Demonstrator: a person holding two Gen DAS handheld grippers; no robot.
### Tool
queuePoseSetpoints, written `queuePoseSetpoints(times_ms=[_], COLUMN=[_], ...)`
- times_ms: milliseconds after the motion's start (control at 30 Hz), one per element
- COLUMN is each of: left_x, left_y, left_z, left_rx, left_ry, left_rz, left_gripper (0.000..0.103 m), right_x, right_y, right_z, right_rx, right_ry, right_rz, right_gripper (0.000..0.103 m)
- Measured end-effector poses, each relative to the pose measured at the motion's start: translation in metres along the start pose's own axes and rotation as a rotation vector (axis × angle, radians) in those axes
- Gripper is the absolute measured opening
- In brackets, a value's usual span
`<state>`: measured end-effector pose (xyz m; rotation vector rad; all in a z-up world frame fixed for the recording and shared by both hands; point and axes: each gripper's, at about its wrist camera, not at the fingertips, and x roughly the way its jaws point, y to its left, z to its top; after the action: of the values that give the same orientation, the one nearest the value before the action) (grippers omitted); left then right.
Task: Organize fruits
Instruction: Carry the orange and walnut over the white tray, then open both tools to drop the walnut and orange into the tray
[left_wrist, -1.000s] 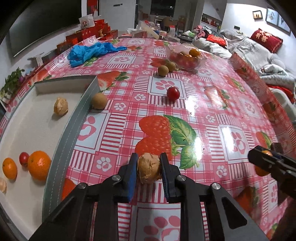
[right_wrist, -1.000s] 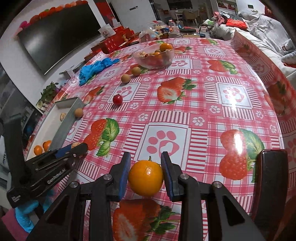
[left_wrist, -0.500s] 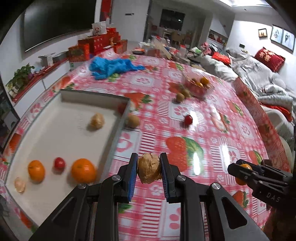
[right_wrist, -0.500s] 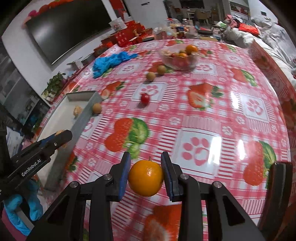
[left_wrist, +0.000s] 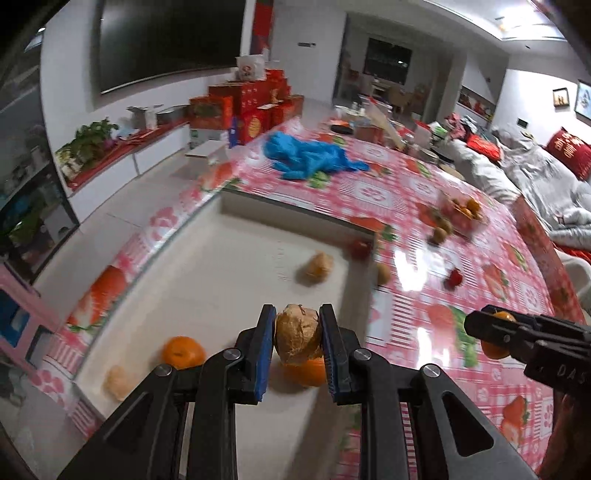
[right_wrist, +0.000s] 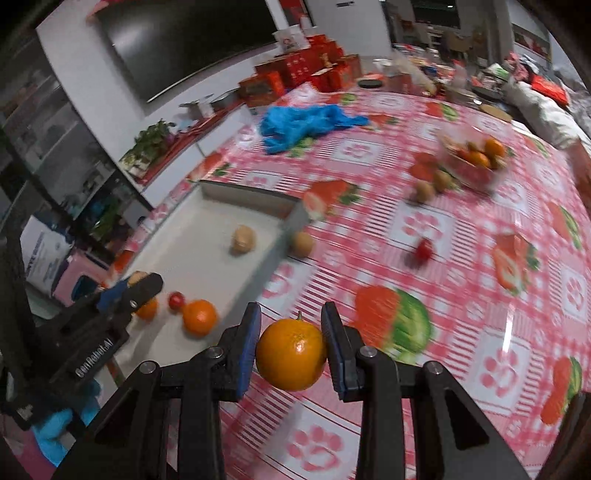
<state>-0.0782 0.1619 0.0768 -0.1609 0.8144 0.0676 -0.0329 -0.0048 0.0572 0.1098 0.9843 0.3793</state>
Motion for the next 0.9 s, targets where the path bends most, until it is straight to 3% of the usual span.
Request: queuePoseSetpoints(times_ms=[300,667,767,833,900], left_x=[0.014,0.023,0.026,0.026,0.026], left_y=[0.033,0.040,0.040,0.039,0.039], left_z=[-0.004,-0.013,-0.017,-0.019,-0.020], left_rx=[-0.064,-0.053,-0.053,-0.054,-0.053], left_ry=[0.027,0.049,0.066,0.065,0.069], left_rz=[0.038,0.069,0.071,0.072,0.072], left_gripper=[0.025,0.025,0.026,0.026,0.026], right_x=[0.043,0.084,0.089,0.090,0.086], right_y=[0.059,0.072,0.071,0.071,0.071], right_z=[0.023,0.025,0.025,0.025,0.026], right_rx=[-0.078,-0.065,-0.061,-0.055,-0.047], right_ry=[0.042,0.115,0.129,0.135,0.123], right_rz=[0.046,0.045,0.056,0.080,0.092], right_gripper=[0.037,0.037,0.044,0.067,0.073])
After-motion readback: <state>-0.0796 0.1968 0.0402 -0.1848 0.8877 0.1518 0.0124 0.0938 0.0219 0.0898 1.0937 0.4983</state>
